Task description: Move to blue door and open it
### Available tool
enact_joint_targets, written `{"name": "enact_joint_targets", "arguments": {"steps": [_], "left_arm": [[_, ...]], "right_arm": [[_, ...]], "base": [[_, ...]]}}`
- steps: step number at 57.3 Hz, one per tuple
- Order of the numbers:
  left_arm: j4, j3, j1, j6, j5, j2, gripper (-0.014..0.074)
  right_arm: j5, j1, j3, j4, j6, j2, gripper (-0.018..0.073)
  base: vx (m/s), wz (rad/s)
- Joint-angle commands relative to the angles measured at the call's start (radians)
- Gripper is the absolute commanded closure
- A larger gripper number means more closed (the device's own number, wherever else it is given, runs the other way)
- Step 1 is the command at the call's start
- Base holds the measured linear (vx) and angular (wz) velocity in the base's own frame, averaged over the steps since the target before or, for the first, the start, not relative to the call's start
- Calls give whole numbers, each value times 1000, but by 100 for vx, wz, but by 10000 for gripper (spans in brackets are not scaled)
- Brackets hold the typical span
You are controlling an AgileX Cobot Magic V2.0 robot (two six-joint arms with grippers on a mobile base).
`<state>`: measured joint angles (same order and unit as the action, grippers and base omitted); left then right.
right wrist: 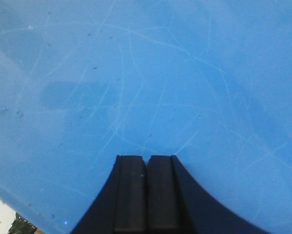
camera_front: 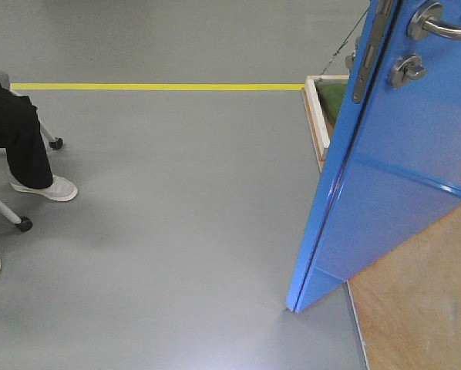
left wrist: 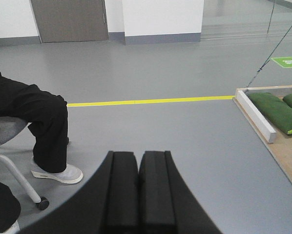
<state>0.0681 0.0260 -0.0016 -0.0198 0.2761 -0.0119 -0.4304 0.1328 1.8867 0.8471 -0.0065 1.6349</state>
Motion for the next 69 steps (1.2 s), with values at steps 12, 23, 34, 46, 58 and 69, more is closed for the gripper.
{"name": "enact_joint_targets", "arguments": {"steps": [12, 23, 34, 46, 58, 69], "left_arm": [[-3, -26, -6, -7, -85, -11, 524], [-3, -26, -6, -7, -85, -11, 524], [-3, -26, -6, -7, -85, -11, 524], [-3, -26, -6, -7, -85, -11, 524], [-3, -26, -6, -7, -85, -11, 524], [-3, -26, -6, -7, -85, -11, 524]], "right_arm": [[63, -1, 26, 26, -6, -33, 547], [63, -1, 26, 26, -6, -33, 547], [63, -1, 26, 26, -6, -33, 547], [63, -1, 26, 26, -6, -33, 547], [61, -1, 26, 24, -6, -33, 547], [60, -1, 26, 24, -6, -33, 547]], "base": [[0, 0], [0, 0], [0, 0], [0, 0], [1, 1], [6, 1]]}}
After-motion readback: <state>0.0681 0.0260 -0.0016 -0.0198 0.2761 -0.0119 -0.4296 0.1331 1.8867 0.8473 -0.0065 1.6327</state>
